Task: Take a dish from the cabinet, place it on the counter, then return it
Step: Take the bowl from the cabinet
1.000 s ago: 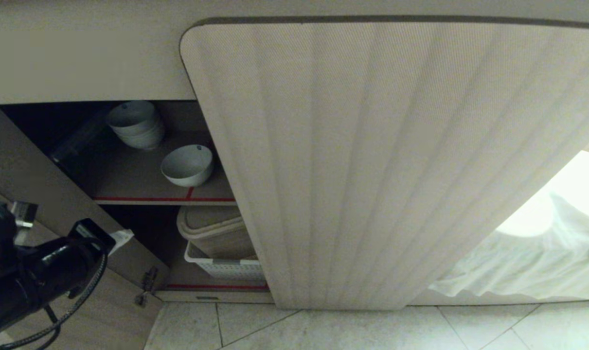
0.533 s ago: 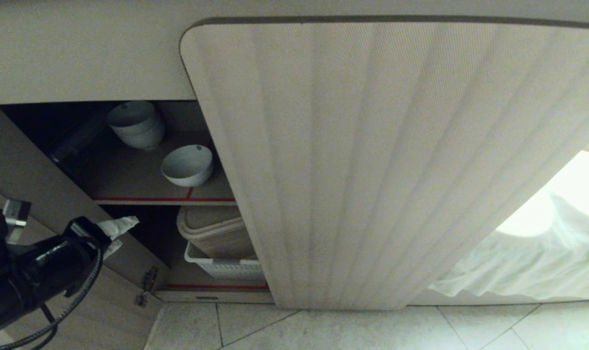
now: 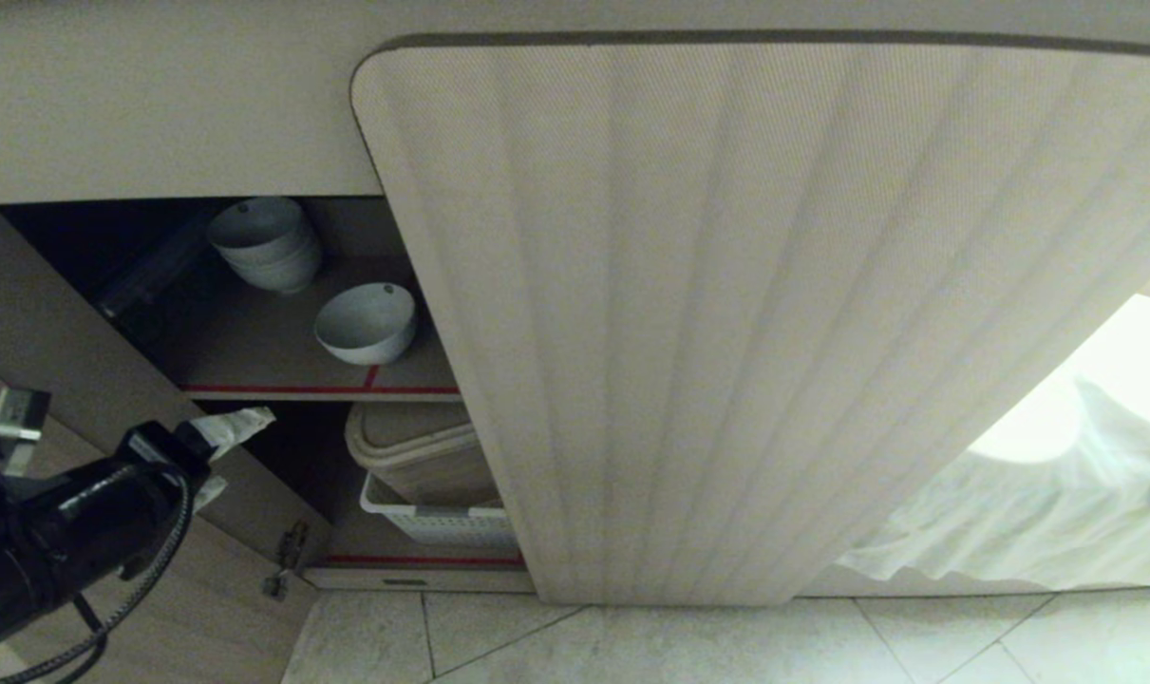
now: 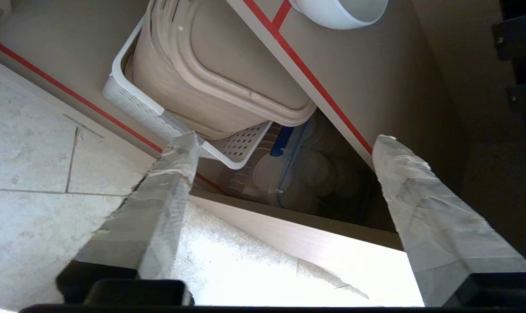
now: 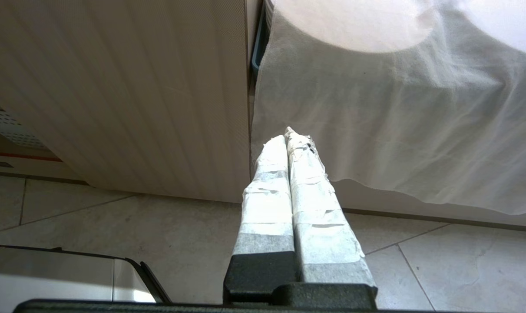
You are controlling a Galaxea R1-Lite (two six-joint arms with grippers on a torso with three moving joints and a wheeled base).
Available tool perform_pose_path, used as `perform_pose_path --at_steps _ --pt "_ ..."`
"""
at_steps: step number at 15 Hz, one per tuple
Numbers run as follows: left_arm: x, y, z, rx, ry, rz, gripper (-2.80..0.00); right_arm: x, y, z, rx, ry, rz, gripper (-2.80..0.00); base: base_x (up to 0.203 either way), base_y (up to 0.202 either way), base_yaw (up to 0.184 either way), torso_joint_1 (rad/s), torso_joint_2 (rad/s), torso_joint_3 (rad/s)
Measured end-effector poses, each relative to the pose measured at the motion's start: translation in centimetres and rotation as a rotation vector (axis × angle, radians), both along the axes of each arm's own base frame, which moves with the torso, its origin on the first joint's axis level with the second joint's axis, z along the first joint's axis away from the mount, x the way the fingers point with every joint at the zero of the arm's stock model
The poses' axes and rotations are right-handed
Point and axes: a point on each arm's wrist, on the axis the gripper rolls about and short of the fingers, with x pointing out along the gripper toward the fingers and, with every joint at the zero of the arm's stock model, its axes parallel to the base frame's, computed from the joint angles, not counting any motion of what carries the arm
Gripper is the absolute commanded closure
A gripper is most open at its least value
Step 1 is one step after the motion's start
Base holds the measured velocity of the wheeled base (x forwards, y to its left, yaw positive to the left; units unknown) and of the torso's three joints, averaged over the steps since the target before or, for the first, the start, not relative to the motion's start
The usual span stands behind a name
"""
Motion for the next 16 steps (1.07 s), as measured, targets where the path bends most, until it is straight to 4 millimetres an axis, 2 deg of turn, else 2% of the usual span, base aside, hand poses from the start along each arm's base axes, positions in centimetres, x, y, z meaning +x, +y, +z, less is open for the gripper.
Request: perform_pose_path --at_steps 8,16 --pt "0.9 -0.2 -0.3 -0.002 0.019 -0.010 -2.80 0.0 0.0 0.0 0.000 0.000 0.000 0.00 0.000 0.000 0.000 0.000 0.00 0.000" --pt "4.2 0.0 -0.1 -0.005 0.037 0.010 -2.80 0.0 0.0 0.0 0.000 0.000 0.000 0.00 0.000 0.000 0.000 0.000 0.00 0.000"
